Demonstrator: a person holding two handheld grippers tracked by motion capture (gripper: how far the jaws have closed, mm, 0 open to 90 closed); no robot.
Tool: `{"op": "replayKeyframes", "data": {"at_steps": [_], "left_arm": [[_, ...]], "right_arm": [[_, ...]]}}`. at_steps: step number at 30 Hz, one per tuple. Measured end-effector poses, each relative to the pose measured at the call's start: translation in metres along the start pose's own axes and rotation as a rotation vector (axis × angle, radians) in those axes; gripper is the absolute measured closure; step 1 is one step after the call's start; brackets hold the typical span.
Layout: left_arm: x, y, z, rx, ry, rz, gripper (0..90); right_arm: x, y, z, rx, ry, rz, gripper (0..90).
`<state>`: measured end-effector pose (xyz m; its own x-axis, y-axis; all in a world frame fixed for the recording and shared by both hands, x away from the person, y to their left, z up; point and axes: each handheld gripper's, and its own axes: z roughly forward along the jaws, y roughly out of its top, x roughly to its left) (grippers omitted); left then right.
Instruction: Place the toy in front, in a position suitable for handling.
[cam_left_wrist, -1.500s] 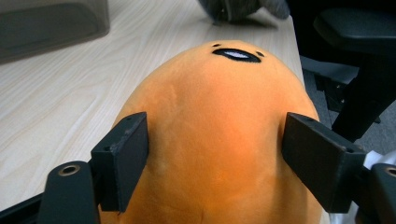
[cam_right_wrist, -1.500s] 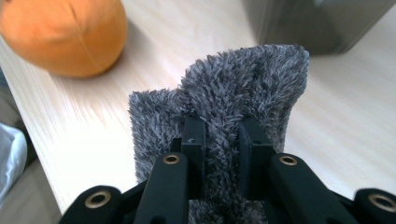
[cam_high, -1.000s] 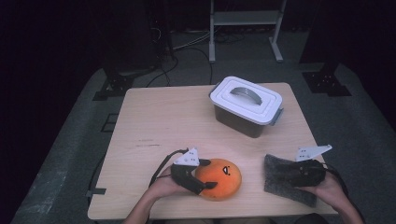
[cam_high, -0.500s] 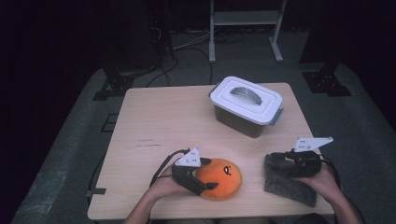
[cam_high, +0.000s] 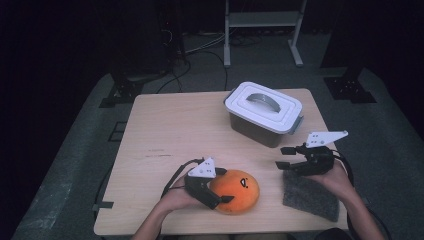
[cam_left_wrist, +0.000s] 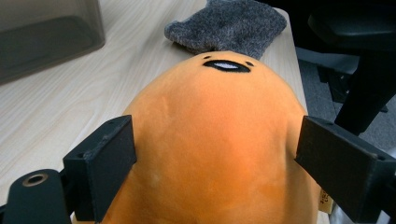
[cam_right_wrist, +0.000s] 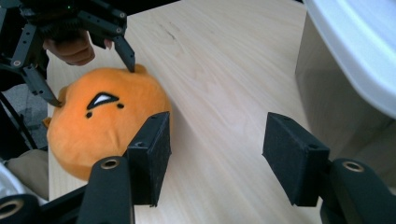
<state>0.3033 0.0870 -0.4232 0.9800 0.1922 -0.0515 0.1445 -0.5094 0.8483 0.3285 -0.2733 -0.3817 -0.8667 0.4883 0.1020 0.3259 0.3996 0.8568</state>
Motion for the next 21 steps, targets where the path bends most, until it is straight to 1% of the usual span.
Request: {"op": "replayKeyframes", "data": {"at_steps": [1,4,5,7,9,12,16,17,21], "left_arm": [[0.000,0.001,-0.001,-0.004,-0.001,0.001,11.1],[0.000,0.002,-0.003,-0.017,-0.003,0.003,11.0],[0.000,0.003,-0.005,-0.030,-0.005,0.004,10.8],[0.000,0.004,-0.008,-0.040,-0.003,0.003,10.6],[0.001,0.005,-0.010,-0.046,0.001,0.001,10.2],[0.001,0.005,-0.013,-0.050,0.003,0.002,9.9],[0.001,0.006,-0.018,-0.060,0.006,0.005,9.7],[0.001,0.007,-0.022,-0.067,0.011,0.008,9.6],[0.003,0.008,-0.028,-0.083,0.026,0.005,9.5]], "right_arm": [[-0.001,0.005,0.000,-0.006,-0.003,-0.011,38.2],[-0.003,0.011,0.000,-0.007,-0.007,-0.030,38.1],[-0.005,0.014,0.000,-0.009,-0.005,-0.031,37.9],[-0.006,0.018,0.001,-0.009,-0.005,-0.032,37.0],[-0.008,0.021,0.001,-0.017,-0.010,-0.029,35.0],[-0.011,0.026,0.002,-0.032,0.001,-0.023,33.8],[-0.016,0.030,0.004,-0.036,0.010,-0.018,32.7],[-0.019,0.033,0.004,-0.037,0.010,-0.019,32.4],[-0.024,0.038,0.004,-0.037,0.008,-0.027,31.6]]}}
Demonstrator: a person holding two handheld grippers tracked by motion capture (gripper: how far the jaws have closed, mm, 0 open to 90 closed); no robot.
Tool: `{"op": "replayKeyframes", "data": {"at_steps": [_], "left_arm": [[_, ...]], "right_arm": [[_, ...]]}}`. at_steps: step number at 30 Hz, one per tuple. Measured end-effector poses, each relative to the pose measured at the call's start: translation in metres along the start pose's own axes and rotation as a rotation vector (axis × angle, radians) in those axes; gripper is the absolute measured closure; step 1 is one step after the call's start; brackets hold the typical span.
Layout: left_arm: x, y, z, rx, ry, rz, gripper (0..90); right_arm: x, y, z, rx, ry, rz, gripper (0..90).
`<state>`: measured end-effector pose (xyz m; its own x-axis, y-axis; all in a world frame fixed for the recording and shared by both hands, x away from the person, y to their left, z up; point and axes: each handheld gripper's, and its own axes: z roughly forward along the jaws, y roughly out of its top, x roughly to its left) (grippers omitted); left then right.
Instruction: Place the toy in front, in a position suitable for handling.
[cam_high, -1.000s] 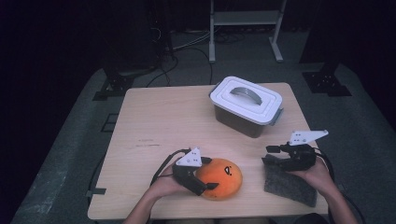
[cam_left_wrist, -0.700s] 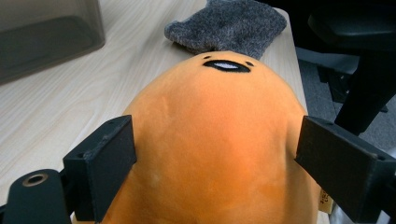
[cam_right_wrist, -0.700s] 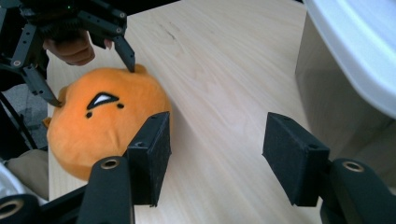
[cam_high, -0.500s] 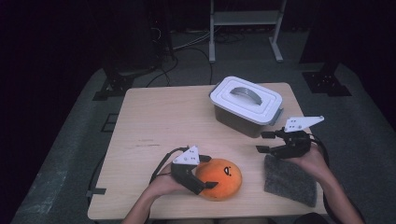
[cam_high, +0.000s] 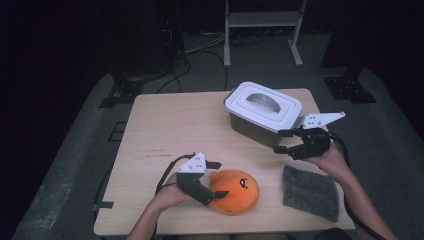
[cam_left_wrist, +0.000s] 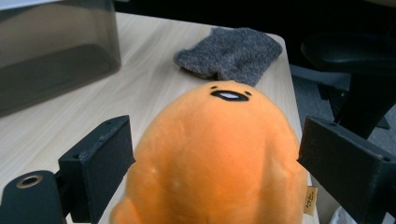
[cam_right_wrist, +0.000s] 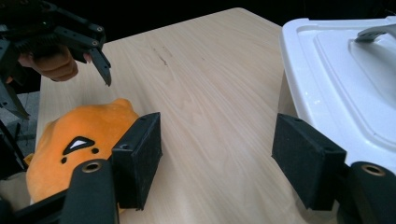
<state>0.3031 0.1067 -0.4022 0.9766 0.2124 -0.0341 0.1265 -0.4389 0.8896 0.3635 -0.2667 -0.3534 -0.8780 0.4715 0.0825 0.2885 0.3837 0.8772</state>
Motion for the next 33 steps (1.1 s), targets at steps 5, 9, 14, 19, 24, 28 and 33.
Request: {"op": "replayKeyframes", "data": {"at_steps": [5,9,14,19,24,28,33], "left_arm": [[0.001,0.000,-0.004,0.000,0.010,-0.003,9.3],[0.001,0.000,-0.006,0.000,0.018,-0.005,9.2],[0.000,-0.002,-0.009,0.007,0.042,-0.013,8.8],[-0.002,-0.013,-0.026,0.019,0.082,-0.039,8.8],[-0.006,-0.026,-0.043,0.014,0.129,-0.062,8.8],[-0.009,-0.031,-0.050,0.014,0.143,-0.068,8.6],[-0.012,-0.032,-0.056,0.007,0.154,-0.062,7.7]], "right_arm": [[-0.004,0.006,0.001,0.006,0.001,-0.012,31.6],[-0.008,0.010,0.002,0.011,0.000,-0.023,31.2],[-0.015,0.018,0.005,0.018,-0.003,-0.045,31.0],[-0.020,0.026,0.005,0.024,-0.013,-0.062,31.0],[-0.024,0.033,0.002,0.013,-0.020,-0.072,31.0],[-0.024,0.033,0.003,0.009,-0.019,-0.057,31.0],[-0.025,0.034,0.006,0.016,-0.015,-0.061,31.0]]}}
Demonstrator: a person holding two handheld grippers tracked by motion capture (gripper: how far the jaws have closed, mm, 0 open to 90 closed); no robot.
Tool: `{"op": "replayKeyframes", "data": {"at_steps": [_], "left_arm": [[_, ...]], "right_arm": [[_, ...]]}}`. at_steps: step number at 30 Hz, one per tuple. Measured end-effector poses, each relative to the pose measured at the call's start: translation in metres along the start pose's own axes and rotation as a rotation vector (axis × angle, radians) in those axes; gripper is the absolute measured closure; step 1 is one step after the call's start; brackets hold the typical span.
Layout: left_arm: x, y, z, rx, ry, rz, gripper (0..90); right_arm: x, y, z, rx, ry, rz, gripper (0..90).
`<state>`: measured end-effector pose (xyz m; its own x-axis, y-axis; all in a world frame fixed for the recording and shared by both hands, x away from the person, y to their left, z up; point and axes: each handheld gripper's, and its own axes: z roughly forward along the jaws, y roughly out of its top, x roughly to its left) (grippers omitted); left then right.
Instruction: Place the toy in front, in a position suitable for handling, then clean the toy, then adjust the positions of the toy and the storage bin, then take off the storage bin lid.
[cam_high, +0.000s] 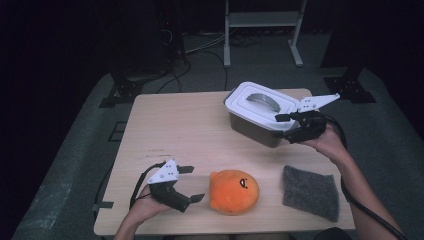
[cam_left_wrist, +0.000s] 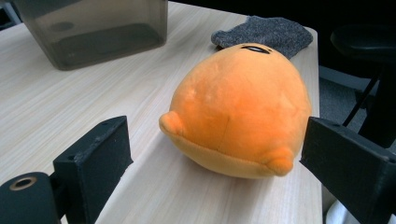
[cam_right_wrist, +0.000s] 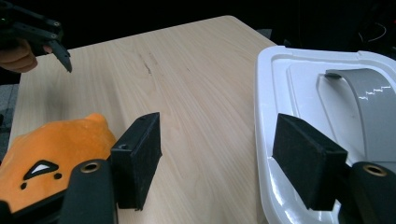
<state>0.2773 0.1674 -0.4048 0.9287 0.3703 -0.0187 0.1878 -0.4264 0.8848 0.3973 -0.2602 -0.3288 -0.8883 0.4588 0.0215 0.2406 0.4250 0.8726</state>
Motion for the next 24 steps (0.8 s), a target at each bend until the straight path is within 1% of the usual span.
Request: {"op": "replayKeyframes", "data": {"at_steps": [1,4,6,7,8,10,13,16,19,21,24], "left_arm": [[0.000,-0.002,-0.004,-0.004,0.008,-0.001,7.7],[0.001,-0.004,-0.007,-0.004,0.016,-0.004,7.7],[0.003,-0.008,-0.010,-0.010,0.024,-0.017,7.7],[0.003,-0.008,-0.010,-0.010,0.024,-0.017,7.7],[0.003,-0.009,-0.010,-0.005,0.023,-0.012,7.6],[0.002,-0.009,-0.010,-0.005,0.020,-0.011,7.6],[0.003,-0.011,-0.009,-0.006,0.016,-0.016,7.7],[0.005,-0.014,-0.009,0.012,0.013,-0.017,7.6],[0.006,-0.016,-0.008,0.008,0.012,-0.027,7.6],[0.005,-0.015,-0.009,0.003,0.009,-0.022,7.6],[0.005,-0.016,-0.009,0.003,0.008,-0.020,7.6]], "right_arm": [[-0.001,0.001,0.001,0.002,0.000,0.001,31.0],[-0.004,0.004,0.005,0.006,0.000,0.001,31.0],[-0.005,0.006,0.008,0.003,0.003,0.002,31.1],[-0.005,0.006,0.008,0.003,0.003,0.002,31.1],[-0.007,0.008,0.012,0.007,0.006,0.004,31.1],[-0.010,0.011,0.015,0.014,0.002,-0.001,31.1],[-0.014,0.016,0.017,0.008,-0.003,-0.002,31.1],[-0.018,0.020,0.020,0.007,-0.010,-0.005,31.1],[-0.020,0.022,0.021,0.010,-0.013,-0.010,31.1],[-0.023,0.027,0.021,0.005,-0.016,-0.020,31.1],[-0.027,0.031,0.021,-0.004,-0.017,-0.014,31.1]]}}
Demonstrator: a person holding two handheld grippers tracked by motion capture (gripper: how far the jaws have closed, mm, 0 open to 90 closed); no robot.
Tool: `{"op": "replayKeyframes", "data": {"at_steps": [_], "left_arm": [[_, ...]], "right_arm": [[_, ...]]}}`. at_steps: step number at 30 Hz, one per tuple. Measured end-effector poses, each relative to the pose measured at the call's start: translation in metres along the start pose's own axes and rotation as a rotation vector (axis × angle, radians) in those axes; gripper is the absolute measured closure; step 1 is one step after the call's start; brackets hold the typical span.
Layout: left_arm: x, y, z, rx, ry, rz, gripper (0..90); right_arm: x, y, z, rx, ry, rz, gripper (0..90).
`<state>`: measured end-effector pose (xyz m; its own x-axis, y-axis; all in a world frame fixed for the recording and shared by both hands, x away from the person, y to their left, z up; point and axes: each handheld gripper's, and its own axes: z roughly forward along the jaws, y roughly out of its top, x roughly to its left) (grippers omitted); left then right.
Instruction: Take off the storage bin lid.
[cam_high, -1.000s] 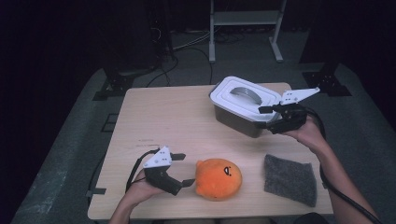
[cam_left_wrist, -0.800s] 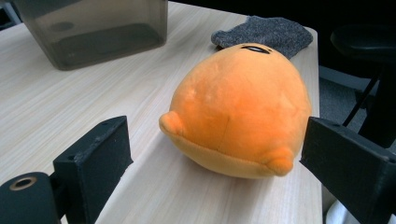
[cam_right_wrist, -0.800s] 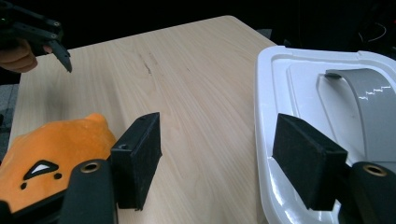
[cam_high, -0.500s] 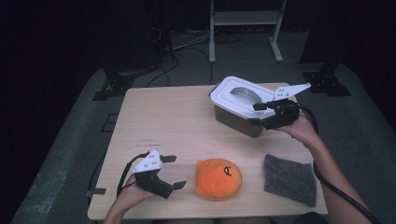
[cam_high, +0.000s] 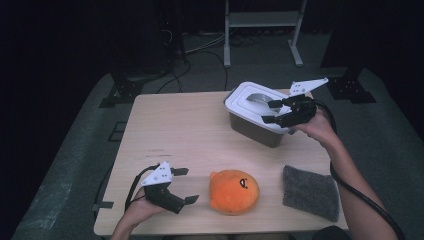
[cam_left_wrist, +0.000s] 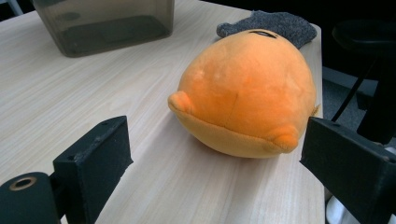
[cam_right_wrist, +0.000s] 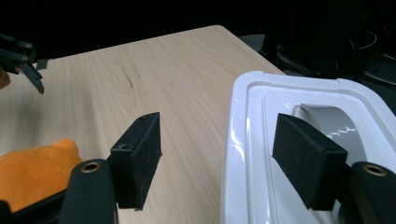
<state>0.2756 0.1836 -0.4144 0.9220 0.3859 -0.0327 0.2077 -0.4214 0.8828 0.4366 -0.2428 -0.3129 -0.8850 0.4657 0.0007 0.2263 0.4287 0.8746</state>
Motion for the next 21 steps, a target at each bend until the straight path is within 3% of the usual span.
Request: {"op": "replayKeyframes", "data": {"at_steps": [5,15,21], "left_arm": [[0.001,-0.003,0.000,-0.016,-0.002,-0.006,7.6],[0.004,-0.003,0.006,-0.012,-0.032,-0.004,7.6],[0.006,-0.005,0.004,-0.012,-0.027,-0.015,5.8]], "right_arm": [[-0.005,0.000,0.003,-0.018,-0.003,0.008,31.1],[-0.013,-0.003,0.011,-0.010,0.006,0.019,31.1],[-0.021,-0.001,0.016,-0.003,-0.006,0.025,31.1]]}}
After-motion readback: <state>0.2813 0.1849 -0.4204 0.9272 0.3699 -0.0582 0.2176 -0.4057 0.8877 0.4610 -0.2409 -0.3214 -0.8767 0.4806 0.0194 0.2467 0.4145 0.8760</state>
